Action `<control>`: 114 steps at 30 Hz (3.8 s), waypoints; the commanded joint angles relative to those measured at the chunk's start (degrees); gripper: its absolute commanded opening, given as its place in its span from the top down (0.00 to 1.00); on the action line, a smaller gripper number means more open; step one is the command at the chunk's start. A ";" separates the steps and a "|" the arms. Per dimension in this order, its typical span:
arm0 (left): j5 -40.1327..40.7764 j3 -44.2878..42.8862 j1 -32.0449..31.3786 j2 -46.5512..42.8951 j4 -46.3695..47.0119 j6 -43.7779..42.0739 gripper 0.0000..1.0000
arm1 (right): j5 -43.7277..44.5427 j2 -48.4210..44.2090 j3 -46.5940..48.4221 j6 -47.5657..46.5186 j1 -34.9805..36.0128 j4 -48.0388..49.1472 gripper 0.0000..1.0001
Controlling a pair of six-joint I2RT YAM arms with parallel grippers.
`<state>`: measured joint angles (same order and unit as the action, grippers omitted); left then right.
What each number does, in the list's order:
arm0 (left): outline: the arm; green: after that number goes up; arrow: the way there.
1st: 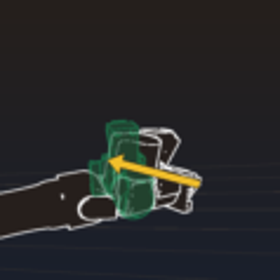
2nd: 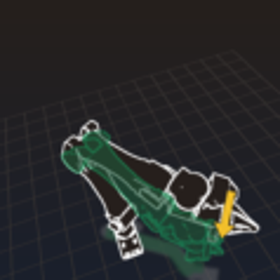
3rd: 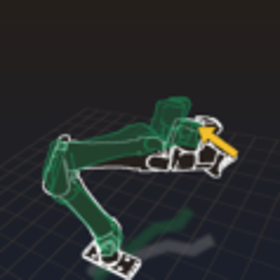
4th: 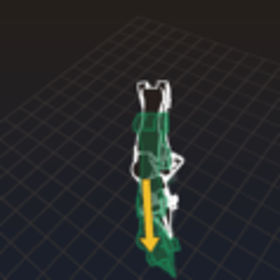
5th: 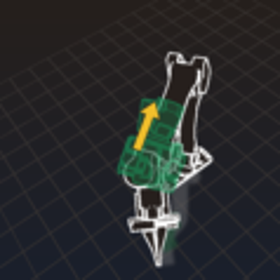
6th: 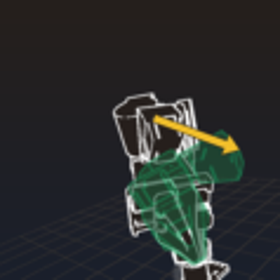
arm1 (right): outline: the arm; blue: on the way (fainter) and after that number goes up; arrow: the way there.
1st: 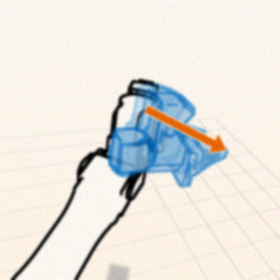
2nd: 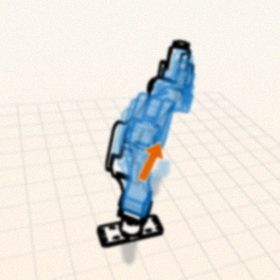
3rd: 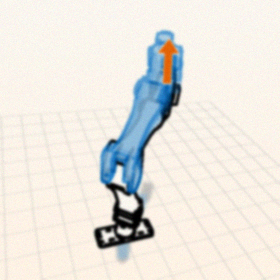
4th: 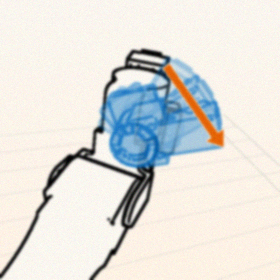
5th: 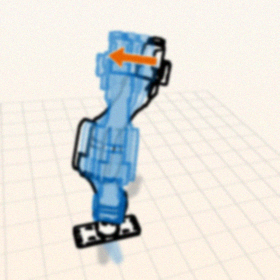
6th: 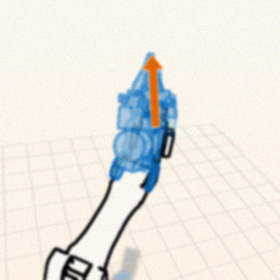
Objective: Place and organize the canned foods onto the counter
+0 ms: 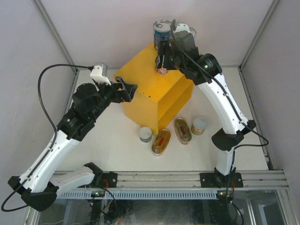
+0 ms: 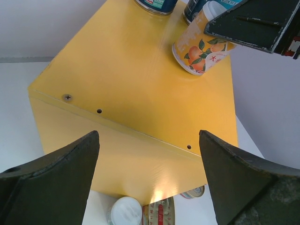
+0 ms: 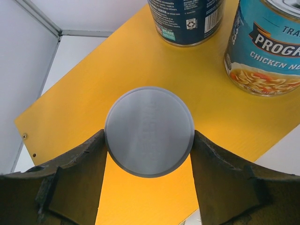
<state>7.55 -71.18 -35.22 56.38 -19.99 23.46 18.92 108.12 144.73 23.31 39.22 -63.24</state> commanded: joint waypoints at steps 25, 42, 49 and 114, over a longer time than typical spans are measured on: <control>-1.21 -5.80 0.33 0.13 0.72 -0.19 0.11 | -0.05 -4.60 -4.68 -1.08 -0.46 8.74 0.29; -2.63 -9.37 -1.30 1.86 0.62 -3.73 0.17 | 2.43 -20.06 -23.19 -1.01 0.41 17.81 0.33; -2.02 -9.10 -1.69 1.72 0.30 -4.43 0.17 | 2.28 -27.86 -37.88 0.62 0.04 23.46 0.81; -7.94 -20.98 -1.25 19.50 1.43 -6.59 0.19 | -5.10 -18.64 -36.57 3.49 -1.74 27.59 0.94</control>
<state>0.80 -87.94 -36.58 74.32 -20.21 16.47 14.83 90.21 108.03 25.91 36.53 -38.68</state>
